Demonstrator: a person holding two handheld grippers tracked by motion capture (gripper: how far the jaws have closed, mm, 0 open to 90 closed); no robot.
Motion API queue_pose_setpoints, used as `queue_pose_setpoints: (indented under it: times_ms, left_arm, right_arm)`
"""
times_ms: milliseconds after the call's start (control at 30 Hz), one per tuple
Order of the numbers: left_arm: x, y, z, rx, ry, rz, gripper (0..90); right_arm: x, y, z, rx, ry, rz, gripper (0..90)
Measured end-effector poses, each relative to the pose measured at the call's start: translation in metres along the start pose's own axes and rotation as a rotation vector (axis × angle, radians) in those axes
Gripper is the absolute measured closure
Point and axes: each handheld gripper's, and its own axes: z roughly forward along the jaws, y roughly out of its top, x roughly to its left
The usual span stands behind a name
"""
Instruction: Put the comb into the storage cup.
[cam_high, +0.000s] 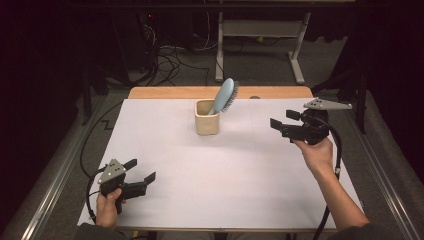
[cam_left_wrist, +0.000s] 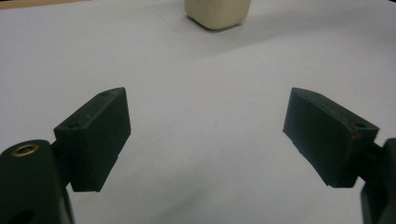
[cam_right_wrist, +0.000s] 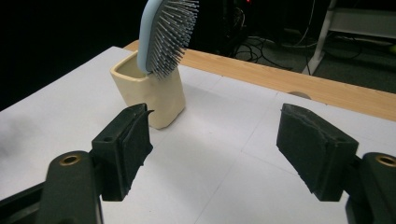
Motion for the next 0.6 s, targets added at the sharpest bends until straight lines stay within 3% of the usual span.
queue_pose_setpoints:
  times_ms: [600]
  left_arm:
    - [0.0,0.0,0.0,-0.004,-0.003,-0.006,15.7]
  right_arm:
    - [-0.004,-0.012,-0.026,-0.033,-0.016,-0.001,25.1]
